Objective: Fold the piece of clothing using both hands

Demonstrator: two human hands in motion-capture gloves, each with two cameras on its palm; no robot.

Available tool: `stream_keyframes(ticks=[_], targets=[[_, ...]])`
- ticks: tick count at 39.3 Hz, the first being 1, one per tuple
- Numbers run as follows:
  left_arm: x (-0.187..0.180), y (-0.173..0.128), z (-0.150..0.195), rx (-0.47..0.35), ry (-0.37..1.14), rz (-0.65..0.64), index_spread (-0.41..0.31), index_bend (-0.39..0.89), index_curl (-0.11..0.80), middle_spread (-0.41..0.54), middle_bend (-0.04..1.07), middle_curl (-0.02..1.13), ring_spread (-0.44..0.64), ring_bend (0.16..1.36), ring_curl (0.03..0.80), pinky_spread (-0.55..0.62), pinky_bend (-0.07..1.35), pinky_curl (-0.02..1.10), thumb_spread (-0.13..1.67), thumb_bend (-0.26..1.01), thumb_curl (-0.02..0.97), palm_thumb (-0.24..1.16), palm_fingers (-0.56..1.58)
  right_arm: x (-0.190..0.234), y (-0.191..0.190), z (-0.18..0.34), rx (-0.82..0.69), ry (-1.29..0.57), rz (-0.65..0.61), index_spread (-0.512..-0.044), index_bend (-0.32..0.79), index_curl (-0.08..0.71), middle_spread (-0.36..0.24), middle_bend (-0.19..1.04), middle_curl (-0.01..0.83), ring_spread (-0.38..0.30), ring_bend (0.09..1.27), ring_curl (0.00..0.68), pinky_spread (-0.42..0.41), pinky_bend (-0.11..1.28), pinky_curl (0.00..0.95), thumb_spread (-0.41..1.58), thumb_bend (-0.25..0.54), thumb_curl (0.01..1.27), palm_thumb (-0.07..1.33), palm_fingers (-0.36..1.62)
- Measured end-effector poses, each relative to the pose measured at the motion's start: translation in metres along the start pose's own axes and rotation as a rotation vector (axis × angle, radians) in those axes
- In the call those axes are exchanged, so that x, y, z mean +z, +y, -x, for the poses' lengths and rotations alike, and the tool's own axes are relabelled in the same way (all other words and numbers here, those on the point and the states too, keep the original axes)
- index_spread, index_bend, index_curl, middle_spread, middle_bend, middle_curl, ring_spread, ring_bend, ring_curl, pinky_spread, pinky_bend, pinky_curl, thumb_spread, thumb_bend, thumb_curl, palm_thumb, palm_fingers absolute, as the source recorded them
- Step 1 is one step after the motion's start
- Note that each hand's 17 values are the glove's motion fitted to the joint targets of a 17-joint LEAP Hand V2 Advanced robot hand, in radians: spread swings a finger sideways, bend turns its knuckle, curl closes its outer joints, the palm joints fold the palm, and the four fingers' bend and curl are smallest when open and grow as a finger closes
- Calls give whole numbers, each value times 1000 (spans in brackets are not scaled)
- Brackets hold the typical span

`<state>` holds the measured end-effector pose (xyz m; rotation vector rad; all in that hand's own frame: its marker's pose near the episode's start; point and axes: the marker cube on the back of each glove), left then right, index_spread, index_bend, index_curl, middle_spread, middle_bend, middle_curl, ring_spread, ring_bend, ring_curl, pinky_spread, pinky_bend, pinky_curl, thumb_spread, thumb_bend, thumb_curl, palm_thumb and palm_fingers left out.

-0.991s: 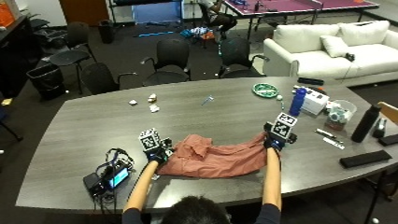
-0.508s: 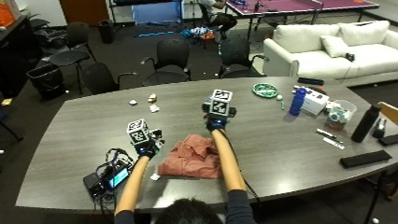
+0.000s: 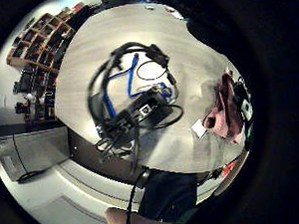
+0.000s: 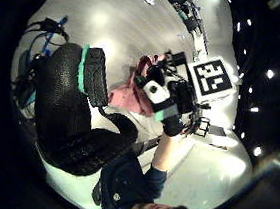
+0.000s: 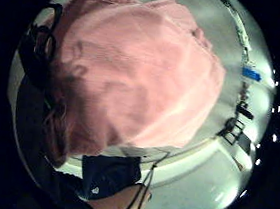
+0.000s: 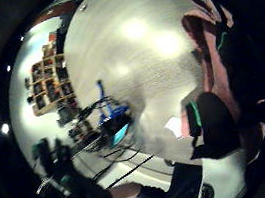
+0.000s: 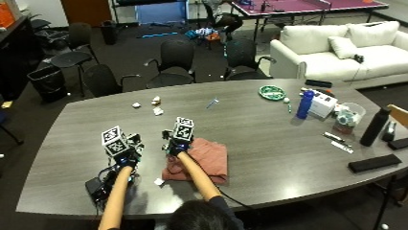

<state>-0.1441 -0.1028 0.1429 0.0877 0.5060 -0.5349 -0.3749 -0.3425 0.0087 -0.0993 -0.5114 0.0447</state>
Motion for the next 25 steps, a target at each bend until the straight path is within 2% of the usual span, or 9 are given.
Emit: stream_keyframes(ticks=[5, 10, 14, 19, 25], targets=[[-7, 5, 7, -36, 53, 28, -58, 160, 381, 205, 148, 193, 270, 673, 326, 225, 512, 370, 1369, 22, 324, 376, 232, -36, 6, -3, 23, -66, -184, -191, 75, 323, -173, 352, 519, -224, 681, 459, -335, 631, 391, 795, -32, 618, 890, 1211], [-4, 7, 3, -23, 45, 32, -57, 162, 377, 208, 146, 196, 267, 674, 324, 220, 514, 370, 1367, 7, 330, 374, 238, -65, 16, -23, -3, -56, -255, -179, 99, 314, -160, 367, 519, -208, 690, 457, -319, 610, 385, 896, -21, 594, 877, 1233], [0, 9, -3, -30, 7, 48, -57, 162, 375, 209, 144, 197, 262, 678, 323, 214, 515, 370, 1366, -2, 334, 376, 239, -66, 12, -46, -25, -62, -266, -174, 105, 309, -149, 370, 518, -197, 689, 455, -314, 605, 382, 950, -19, 579, 873, 1229], [7, 11, -12, -6, -37, 85, -57, 165, 373, 212, 137, 196, 259, 685, 325, 211, 516, 371, 1361, -12, 335, 369, 237, -69, 33, -57, -71, -30, -326, -170, 120, 310, -131, 348, 510, -181, 665, 449, -301, 611, 382, 998, -16, 564, 875, 1209], [17, 8, -18, 18, -60, 99, -56, 169, 373, 215, 138, 197, 261, 684, 322, 209, 517, 372, 1359, -11, 337, 358, 232, -52, 22, -61, -53, -13, -335, -168, 113, 306, -121, 338, 505, -170, 653, 443, -295, 610, 381, 1026, -15, 554, 883, 1212]])
